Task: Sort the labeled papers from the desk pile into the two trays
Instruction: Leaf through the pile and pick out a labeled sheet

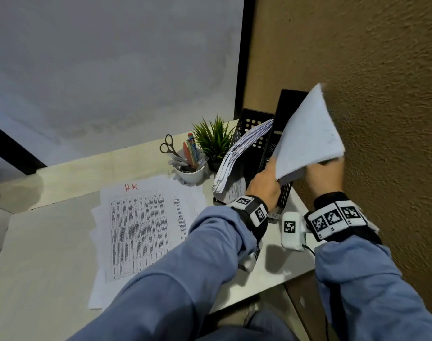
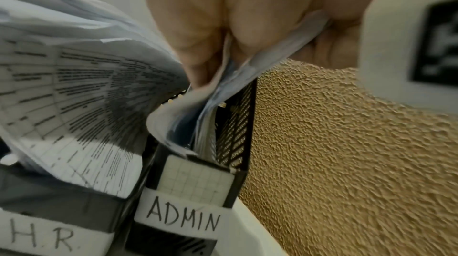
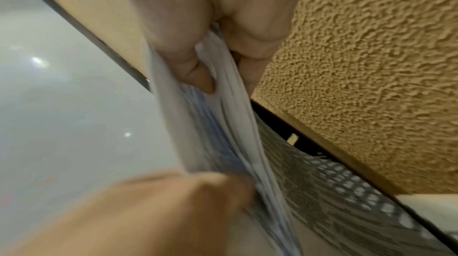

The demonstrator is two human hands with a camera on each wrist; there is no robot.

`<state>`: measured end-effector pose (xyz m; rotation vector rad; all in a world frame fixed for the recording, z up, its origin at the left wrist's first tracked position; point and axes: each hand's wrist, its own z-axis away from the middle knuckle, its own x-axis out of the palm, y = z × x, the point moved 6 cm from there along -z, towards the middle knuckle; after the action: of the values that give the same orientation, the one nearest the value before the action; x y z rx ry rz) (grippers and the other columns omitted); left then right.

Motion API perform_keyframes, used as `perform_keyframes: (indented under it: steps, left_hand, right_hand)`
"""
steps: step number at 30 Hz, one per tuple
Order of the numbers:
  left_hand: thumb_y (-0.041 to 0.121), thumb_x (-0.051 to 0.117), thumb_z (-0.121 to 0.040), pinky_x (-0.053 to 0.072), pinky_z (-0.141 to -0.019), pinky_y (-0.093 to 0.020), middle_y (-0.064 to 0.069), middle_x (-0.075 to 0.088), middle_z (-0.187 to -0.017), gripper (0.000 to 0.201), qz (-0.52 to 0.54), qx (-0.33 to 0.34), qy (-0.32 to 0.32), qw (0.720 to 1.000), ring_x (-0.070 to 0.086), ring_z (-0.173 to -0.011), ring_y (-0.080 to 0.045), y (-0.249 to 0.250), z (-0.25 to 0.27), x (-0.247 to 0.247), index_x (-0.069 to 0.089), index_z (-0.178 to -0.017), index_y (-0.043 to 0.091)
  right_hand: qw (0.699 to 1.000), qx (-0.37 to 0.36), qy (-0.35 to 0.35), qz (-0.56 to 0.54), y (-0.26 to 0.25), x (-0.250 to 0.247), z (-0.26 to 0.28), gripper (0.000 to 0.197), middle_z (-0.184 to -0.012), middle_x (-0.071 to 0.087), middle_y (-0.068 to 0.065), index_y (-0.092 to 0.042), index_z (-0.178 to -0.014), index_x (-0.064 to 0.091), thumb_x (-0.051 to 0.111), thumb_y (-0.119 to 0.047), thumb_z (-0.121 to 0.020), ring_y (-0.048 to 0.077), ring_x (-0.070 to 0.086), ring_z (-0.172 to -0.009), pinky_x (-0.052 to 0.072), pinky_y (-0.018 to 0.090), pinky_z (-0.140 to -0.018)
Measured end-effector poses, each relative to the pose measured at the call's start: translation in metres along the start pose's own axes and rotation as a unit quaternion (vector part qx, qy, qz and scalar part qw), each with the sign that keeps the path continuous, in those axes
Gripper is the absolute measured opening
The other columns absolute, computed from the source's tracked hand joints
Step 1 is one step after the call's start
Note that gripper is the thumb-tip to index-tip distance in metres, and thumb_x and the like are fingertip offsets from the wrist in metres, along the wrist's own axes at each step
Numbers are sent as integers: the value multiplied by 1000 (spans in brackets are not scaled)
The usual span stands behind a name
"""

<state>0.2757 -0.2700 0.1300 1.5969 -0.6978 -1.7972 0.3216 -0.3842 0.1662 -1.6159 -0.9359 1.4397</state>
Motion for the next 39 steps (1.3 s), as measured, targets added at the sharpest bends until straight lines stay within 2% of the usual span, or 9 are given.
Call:
perform_keyframes:
  steps: [2,5,11,13,19,26,32,36,39]
  left_hand:
    - [5,39,-94,44,-82,-42,-30,57,-117,57,-31,-22,-55,998,57,-102,-42,-3,-7,4,17,-147,8]
    - [3,38,-93,47,-81,-42,-29,58,-113,58,-41,-4,-78,996,59,-98,-41,3,-15,2,22,-147,14]
    - [4,40,-93,48,-75,-40,-23,58,-93,70,-34,24,-57,997,59,-82,-33,6,-19,0,7,-151,21]
    - [10,46,-92,48,-79,-39,-23,59,-104,71,-51,3,-57,997,60,-92,-34,-2,-20,2,8,-151,16]
    - [0,48,-89,48,-87,-41,-24,58,-118,63,-59,-21,-61,996,59,-104,-38,-16,-17,3,24,-146,12]
    - [-1,44,-89,46,-79,-39,-23,60,-109,60,-100,4,-51,994,59,-98,-41,-27,-20,-1,32,-143,24]
    - [-4,45,-88,46,-89,-44,-23,58,-119,65,-115,-3,-47,992,58,-107,-40,-24,-24,8,24,-147,14]
    - [5,45,-91,48,-83,-43,-23,61,-113,41,-102,-18,16,995,59,-102,-40,-15,-28,6,41,-132,6]
    - [-1,42,-90,49,-82,-45,-25,61,-107,32,-106,-20,-12,994,60,-99,-43,-18,-29,12,47,-121,5]
  right_hand:
    - [993,-46,64,-88,-18,-15,7,34,-96,66,8,-13,-102,61,59,-4,-69,15,60,-90,48,28,-76]
    - [992,-59,66,-88,-20,-15,12,33,-90,68,0,-22,-99,64,56,-11,-68,16,63,-86,51,34,-78]
    - [990,-83,84,-73,-27,-19,15,33,-86,66,1,-14,-101,63,54,-9,-70,15,61,-78,51,33,-73]
    - [992,-85,85,-46,-24,-20,14,33,-86,64,-1,-13,-105,62,55,-6,-74,8,57,-75,47,24,-67]
    - [996,4,29,79,10,7,21,27,-107,62,20,-1,-110,54,55,-2,-83,32,58,-97,33,23,-71]
    - [992,19,63,105,6,13,16,16,-96,63,29,13,-91,58,54,0,-82,39,59,-91,33,27,-67]
    - [990,-68,114,40,-29,-5,12,31,-77,61,1,-12,-107,65,52,0,-82,12,51,-63,39,22,-65]
    - [987,-76,133,58,-37,-11,11,45,-86,62,1,-13,-118,63,49,3,-79,15,53,-73,37,17,-67]
    - [988,-49,115,86,-26,-2,11,51,-104,67,9,-15,-126,58,48,2,-79,23,60,-88,42,22,-77]
